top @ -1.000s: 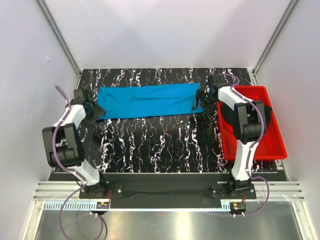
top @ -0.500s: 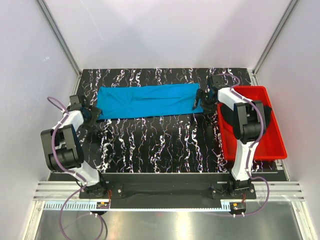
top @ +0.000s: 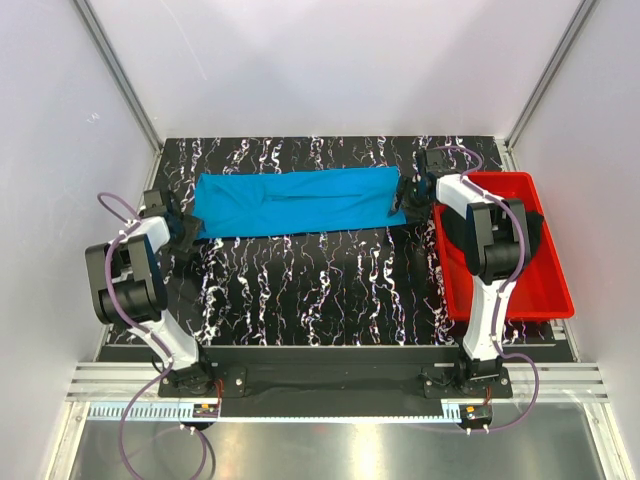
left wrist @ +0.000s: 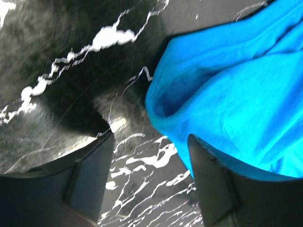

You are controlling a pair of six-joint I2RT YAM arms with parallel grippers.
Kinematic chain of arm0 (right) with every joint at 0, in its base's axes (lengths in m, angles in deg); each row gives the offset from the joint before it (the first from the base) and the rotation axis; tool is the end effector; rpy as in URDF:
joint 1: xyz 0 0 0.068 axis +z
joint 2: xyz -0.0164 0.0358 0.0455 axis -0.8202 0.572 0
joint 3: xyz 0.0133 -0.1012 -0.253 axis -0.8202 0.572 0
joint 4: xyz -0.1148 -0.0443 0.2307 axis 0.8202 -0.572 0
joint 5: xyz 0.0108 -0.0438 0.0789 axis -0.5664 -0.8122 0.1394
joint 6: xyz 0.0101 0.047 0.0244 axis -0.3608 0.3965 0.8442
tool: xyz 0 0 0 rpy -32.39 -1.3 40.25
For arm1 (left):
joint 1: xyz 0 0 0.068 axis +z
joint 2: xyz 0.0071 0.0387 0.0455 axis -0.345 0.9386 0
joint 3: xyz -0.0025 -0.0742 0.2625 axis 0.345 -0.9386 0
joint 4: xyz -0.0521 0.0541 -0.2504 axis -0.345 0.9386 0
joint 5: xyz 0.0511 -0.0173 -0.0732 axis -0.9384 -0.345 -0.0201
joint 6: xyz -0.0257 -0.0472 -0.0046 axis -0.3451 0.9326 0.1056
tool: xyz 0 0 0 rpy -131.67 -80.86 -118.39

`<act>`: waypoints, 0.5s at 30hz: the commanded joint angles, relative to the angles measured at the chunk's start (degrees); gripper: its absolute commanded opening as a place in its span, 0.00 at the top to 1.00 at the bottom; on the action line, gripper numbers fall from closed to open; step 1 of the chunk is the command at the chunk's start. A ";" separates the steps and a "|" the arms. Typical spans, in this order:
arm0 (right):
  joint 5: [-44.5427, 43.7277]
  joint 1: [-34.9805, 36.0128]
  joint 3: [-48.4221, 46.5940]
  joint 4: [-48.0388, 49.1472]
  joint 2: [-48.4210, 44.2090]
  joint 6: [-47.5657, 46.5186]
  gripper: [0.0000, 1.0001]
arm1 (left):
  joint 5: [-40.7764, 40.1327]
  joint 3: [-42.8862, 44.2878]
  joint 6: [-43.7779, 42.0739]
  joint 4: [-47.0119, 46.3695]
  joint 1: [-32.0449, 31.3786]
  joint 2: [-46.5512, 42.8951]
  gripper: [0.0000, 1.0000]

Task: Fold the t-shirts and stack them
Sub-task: Fold the tshirt

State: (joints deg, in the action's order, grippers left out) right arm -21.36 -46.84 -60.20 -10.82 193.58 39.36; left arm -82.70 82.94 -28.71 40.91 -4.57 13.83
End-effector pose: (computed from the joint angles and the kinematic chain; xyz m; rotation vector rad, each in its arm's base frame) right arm 0.4357 0.0697 0.1609 0.2597 2.6786 0.4038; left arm 0.3205 0.0888 0.1620 -1.5397 2.1631 -0.2646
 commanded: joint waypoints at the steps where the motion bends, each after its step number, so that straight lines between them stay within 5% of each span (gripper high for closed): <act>1: -1.10 -0.36 -0.39 1.06 1.72 0.37 0.35 | -3.08 2.22 -0.31 -2.50 0.38 2.00 0.34; 4: -1.63 -0.54 -0.12 0.89 1.64 -0.42 0.41 | -2.90 2.75 -1.88 -3.64 0.47 2.79 0.46; 15: 2.67 -0.45 6.10 3.00 -1.87 0.54 0.99 | -1.59 9.33 -7.60 -5.49 0.03 7.26 0.82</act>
State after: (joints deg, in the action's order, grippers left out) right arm -19.98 -47.30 -57.76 -7.46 193.74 39.23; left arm -83.79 87.90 -33.28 38.44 -4.48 19.58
